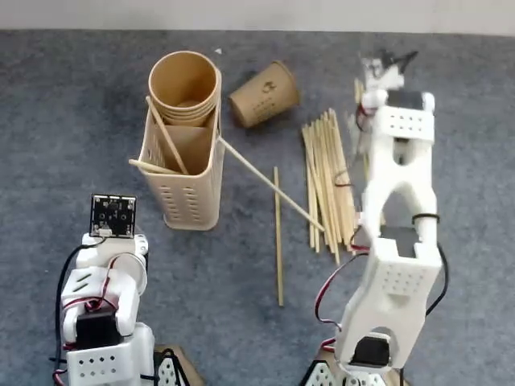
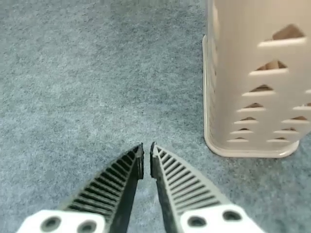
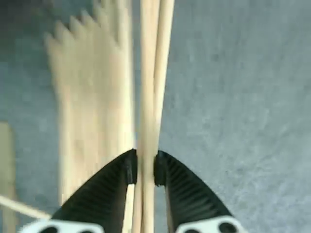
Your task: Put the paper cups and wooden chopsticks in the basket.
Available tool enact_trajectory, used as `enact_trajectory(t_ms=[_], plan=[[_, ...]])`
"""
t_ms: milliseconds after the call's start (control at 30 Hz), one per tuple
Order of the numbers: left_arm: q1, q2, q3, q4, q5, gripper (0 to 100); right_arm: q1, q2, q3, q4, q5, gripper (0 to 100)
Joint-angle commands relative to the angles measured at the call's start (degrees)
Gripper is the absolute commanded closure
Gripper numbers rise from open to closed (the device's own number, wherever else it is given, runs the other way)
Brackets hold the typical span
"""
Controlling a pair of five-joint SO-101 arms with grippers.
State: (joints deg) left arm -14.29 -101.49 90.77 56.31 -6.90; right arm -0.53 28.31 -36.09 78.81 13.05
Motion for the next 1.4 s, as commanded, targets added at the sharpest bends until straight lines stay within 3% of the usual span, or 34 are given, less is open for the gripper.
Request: enact_trajectory(t_ms=[0,267,467,567,767,967,1267,1367], plan=[[-0.31,-0.13,-0.04,-1.93,0.44,94,-5.41,-0.66,-20.62,4.7,-5.01,99.2],[-0.31,-0.13,0.13,-2.2,0.44,94,-23.08,-0.13,-52.62,4.79,-6.95,99.3],[-0.31,-0.13,2.33,-5.54,0.44,94,-32.31,-0.31,-53.93,-3.56,-7.38,99.3],[-0.31,-0.13,2.68,-6.33,0.44,94,-35.38,-0.13,-54.02,-4.62,-11.78,99.3],[-0.31,-0.13,2.68,-6.42,0.44,94,-37.76,1.71,-54.55,-3.56,-14.33,99.3],[-0.4,-0.13,2.68,-6.42,0.44,94,-39.34,11.47,-67.65,-3.65,-15.82,99.3],[-0.4,-0.13,2.68,-6.33,0.44,94,-40.22,16.13,-66.15,-1.36,-15.82,98.8],[-0.4,-0.13,2.68,-6.33,0.44,94,-40.22,15.69,-66.07,-0.57,-15.74,94.3]])
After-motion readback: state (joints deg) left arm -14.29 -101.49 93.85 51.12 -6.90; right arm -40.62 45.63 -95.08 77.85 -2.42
